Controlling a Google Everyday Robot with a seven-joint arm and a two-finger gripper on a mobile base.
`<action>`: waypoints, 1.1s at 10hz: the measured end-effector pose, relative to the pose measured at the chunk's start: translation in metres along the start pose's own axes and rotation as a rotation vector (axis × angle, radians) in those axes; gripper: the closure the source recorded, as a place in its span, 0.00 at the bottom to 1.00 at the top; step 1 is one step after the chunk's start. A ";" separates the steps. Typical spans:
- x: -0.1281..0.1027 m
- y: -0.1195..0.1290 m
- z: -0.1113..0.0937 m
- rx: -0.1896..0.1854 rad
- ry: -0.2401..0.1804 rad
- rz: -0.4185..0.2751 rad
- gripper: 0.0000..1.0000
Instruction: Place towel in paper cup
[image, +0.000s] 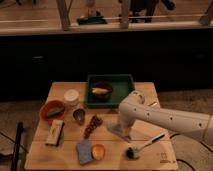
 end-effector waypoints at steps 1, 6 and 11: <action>0.000 0.000 0.000 -0.002 0.001 -0.001 0.24; 0.002 -0.001 0.014 -0.020 -0.001 -0.004 0.28; 0.007 -0.002 0.009 -0.008 0.007 -0.004 0.87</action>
